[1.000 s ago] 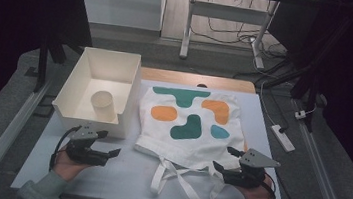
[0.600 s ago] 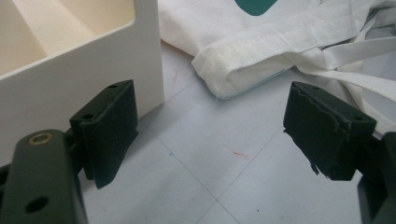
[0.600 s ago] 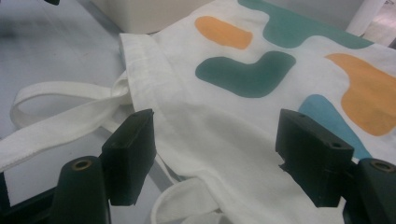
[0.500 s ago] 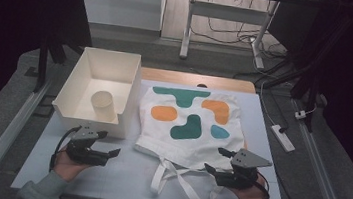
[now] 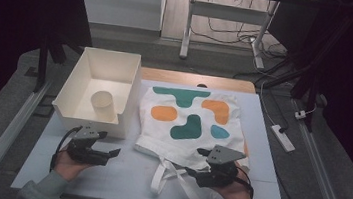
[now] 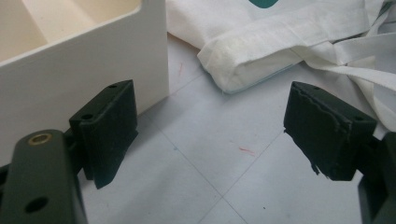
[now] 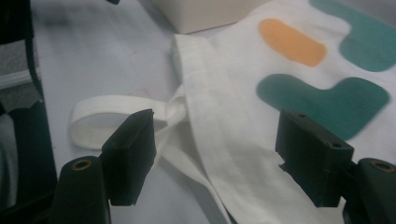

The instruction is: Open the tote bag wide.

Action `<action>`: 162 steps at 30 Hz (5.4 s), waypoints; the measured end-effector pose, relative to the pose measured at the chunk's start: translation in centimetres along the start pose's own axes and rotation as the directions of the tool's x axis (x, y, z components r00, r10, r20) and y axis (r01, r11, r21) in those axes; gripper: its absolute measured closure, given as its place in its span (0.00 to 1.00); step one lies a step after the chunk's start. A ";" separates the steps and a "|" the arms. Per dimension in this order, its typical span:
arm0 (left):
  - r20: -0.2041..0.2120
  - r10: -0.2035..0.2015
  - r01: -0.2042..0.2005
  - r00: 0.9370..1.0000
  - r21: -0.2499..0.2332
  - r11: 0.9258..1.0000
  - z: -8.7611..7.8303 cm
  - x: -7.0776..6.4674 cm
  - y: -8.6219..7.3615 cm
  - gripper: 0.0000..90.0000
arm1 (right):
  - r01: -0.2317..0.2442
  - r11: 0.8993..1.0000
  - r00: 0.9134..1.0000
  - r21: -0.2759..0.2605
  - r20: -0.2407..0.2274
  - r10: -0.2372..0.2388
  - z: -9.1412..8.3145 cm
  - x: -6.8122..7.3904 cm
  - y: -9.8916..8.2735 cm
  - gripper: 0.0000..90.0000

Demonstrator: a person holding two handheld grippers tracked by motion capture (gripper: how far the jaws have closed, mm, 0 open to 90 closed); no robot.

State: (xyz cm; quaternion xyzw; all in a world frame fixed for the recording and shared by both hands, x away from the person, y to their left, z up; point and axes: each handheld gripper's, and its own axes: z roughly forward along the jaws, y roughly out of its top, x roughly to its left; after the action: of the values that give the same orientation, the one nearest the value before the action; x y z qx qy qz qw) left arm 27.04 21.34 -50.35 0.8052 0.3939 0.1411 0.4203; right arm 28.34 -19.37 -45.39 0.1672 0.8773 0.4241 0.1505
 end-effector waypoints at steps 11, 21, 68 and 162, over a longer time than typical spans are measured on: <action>0.006 0.004 -0.004 1.000 0.008 1.000 0.2 0.0 -0.1 0.20 | 0.025 0.998 0.997 0.066 -0.079 -0.019 2.6 1.4 1.6 0.33; 0.003 0.013 -0.013 1.000 0.014 1.000 0.3 -0.1 -0.2 0.21 | 0.013 0.978 0.991 0.210 -0.130 0.015 2.3 3.1 -1.0 0.46; 0.010 0.032 -0.032 0.999 0.011 0.999 0.4 -0.3 0.0 0.21 | -0.072 0.995 0.993 0.068 -0.093 0.078 0.1 -1.2 1.8 0.65; 0.018 0.057 -0.058 0.998 0.019 0.998 0.6 -0.7 0.0 0.22 | -0.225 0.974 0.954 -0.013 0.200 0.223 0.5 -9.9 0.4 0.41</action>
State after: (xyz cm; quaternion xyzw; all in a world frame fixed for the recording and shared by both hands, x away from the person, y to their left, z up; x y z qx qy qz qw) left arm 26.94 20.50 -50.60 0.8213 0.3682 0.1424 0.4118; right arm 37.54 -22.97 -44.18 0.3079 0.8352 0.4151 0.1880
